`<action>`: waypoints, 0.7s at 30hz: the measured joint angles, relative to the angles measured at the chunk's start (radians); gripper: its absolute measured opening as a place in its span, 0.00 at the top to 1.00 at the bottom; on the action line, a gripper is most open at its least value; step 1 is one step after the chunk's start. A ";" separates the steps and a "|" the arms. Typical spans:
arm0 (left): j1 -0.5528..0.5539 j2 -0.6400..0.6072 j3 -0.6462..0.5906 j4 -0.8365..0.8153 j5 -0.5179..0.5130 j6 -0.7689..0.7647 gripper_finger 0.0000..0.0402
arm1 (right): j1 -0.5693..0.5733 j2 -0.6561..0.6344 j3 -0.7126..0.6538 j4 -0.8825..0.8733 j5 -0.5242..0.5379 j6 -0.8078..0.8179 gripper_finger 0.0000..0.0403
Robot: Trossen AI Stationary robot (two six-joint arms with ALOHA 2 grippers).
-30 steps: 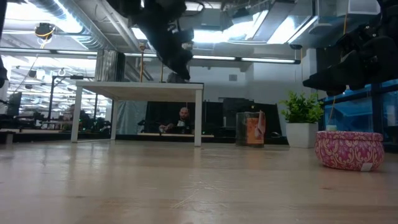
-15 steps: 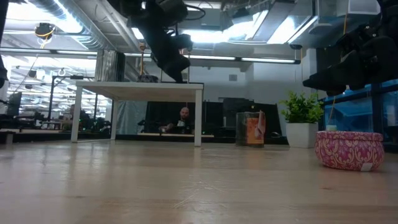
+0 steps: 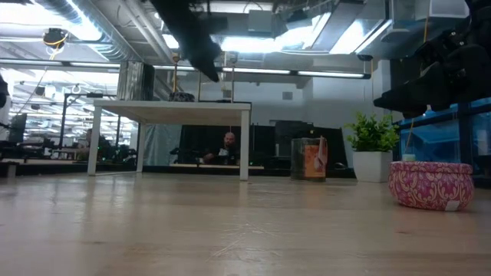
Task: Pick & Place candle stick holders
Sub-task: Put the pink patterned candle on the shelf
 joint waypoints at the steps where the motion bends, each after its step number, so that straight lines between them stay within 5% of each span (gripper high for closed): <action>1: -0.008 -0.014 0.000 0.000 0.014 -0.009 0.99 | 0.000 0.000 0.000 0.000 0.000 0.000 0.54; 10: -0.146 -0.011 -0.011 0.033 0.378 0.072 0.99 | 0.000 0.000 0.000 0.000 0.000 0.000 0.54; 21: -0.375 0.090 -0.022 0.142 0.284 -0.002 1.00 | 0.000 0.000 0.000 0.000 0.000 0.000 0.54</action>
